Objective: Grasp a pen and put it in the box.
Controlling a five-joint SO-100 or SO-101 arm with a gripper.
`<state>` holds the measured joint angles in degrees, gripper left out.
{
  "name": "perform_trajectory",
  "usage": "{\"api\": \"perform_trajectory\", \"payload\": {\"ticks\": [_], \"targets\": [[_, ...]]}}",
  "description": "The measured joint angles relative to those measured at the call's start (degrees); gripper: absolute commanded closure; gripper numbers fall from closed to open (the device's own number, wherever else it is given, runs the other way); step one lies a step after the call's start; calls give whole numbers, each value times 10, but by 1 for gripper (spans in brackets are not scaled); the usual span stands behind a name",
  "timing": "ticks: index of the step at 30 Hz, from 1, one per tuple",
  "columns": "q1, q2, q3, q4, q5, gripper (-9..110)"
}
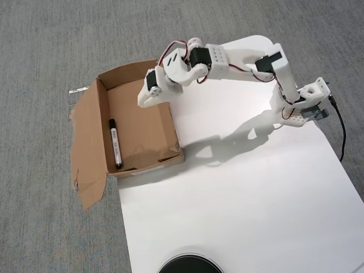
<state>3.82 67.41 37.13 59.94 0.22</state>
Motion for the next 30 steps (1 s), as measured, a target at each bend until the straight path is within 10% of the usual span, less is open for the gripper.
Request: {"api": "perform_trajectory", "payload": {"ticks": [30], "targets": [[0,374,5,131,0,101]]}}
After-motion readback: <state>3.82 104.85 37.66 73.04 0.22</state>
